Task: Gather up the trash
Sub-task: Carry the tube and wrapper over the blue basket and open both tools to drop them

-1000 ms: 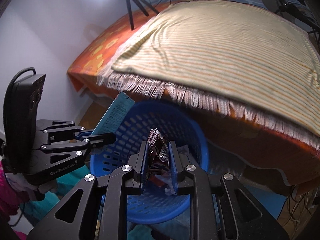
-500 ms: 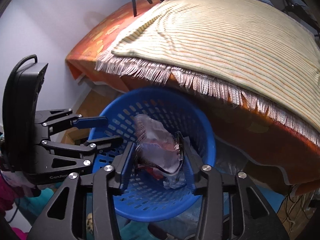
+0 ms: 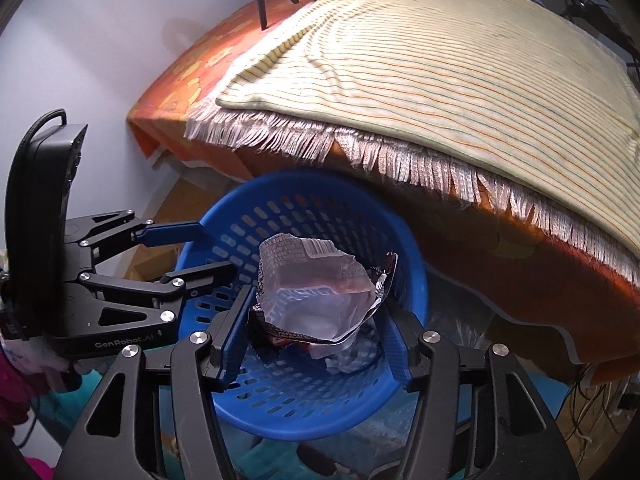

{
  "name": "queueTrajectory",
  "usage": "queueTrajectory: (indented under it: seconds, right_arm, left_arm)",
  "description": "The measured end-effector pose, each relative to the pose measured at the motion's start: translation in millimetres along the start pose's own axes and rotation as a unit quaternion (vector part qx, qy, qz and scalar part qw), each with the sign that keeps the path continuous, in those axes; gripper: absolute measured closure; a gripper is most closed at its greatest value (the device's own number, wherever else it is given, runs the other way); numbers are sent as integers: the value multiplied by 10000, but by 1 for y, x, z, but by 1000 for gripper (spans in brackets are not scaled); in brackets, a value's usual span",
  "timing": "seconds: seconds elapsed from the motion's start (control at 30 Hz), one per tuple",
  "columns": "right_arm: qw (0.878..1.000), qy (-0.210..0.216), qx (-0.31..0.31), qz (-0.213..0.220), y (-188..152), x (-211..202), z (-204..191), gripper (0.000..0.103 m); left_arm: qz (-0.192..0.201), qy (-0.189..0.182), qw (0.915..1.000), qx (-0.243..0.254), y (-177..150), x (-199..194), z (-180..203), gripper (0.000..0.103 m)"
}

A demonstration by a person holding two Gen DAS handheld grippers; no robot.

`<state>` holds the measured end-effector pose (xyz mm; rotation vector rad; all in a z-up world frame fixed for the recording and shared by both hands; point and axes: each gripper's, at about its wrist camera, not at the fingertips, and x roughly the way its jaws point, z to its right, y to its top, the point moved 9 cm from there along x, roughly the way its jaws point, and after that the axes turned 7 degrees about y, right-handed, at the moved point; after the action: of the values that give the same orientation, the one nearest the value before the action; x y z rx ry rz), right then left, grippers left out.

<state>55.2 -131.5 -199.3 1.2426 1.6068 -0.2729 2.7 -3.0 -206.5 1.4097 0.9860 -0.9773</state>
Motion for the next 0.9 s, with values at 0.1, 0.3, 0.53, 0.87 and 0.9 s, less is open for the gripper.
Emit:
queueTrajectory:
  seconds: [0.1, 0.3, 0.53, 0.87, 0.9]
  right_arm:
    - [10000, 89, 41, 18, 1, -1, -1, 45]
    - [9995, 273, 126, 108, 3, -5, -3, 32]
    - [9996, 236, 117, 131, 4, -8, -2, 32]
    - [9984, 107, 145, 541, 18, -39, 2, 32]
    - [9981, 75, 124, 600, 20, -44, 3, 32]
  left_arm:
    - [-6, 16, 10000, -40, 1, 0, -3, 45]
    - [-17, 33, 10000, -74, 1, 0, -3, 45]
    - [24, 8, 9999, -126, 3, -2, -3, 45]
    - [399, -153, 9989, -215, 24, -34, 2, 43]
    - [480, -168, 9985, -212, 28, -39, 3, 41]
